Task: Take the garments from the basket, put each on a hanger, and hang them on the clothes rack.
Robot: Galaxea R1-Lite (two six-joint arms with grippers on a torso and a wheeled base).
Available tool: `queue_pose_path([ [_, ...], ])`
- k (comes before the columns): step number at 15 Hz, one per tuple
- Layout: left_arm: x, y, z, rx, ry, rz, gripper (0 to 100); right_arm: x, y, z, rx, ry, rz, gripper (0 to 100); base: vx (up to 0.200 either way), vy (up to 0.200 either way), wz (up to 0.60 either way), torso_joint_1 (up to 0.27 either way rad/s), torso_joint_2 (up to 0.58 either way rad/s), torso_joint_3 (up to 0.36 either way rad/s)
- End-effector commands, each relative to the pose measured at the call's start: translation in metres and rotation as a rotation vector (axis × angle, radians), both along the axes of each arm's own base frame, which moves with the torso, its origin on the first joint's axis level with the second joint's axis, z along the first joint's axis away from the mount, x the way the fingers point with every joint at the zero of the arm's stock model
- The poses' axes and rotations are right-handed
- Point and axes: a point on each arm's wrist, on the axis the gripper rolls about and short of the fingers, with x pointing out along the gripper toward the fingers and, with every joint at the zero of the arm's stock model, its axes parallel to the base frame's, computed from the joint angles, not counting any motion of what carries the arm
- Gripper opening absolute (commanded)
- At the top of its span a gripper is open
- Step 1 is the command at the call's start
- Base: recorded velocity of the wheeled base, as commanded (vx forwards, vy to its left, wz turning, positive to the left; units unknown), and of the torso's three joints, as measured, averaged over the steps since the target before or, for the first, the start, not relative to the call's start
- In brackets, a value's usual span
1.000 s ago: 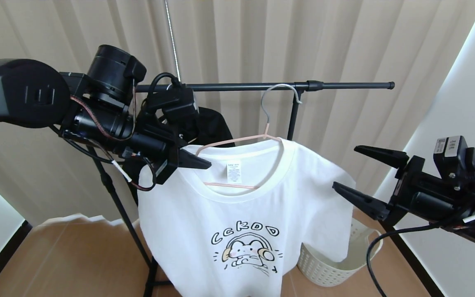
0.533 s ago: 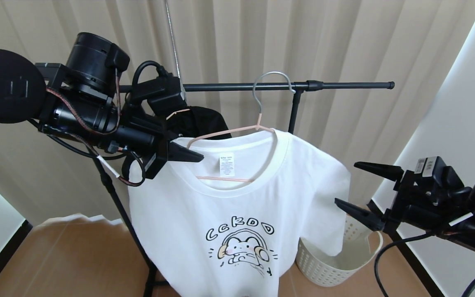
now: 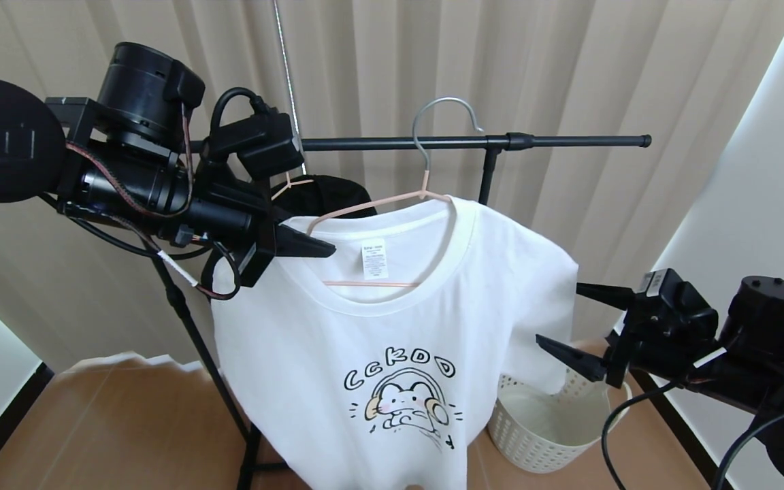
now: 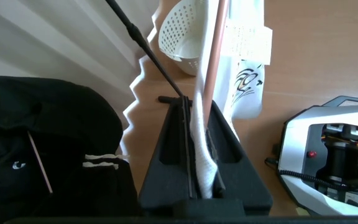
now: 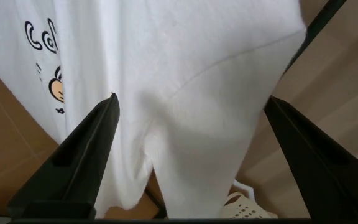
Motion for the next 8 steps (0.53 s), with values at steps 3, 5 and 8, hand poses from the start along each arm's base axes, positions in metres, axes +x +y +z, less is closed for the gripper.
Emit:
queue_pose_path([
  [3, -0.001, 0.001, 0.001, -0.002, -0.003, 0.001, 0, 0.013, -0.01, -0.012, -0.004, 0.028, -0.039, 100, 0.0, 0.0, 0.0, 0.0, 0.0, 0.0],
  [5, -0.001, 0.001, 0.001, -0.002, -0.003, 0.001, 0, 0.018, -0.01, -0.015, -0.007, 0.033, -0.06, 100, 0.0, 0.0, 0.0, 0.0, 0.0, 0.0],
  [8, -0.001, 0.001, 0.0, 0.0, 0.001, 0.003, 0, 0.022, -0.011, -0.012, 0.0, 0.027, -0.082, 0, 0.0, 0.0, 0.0, 0.0, 0.0, 0.0],
])
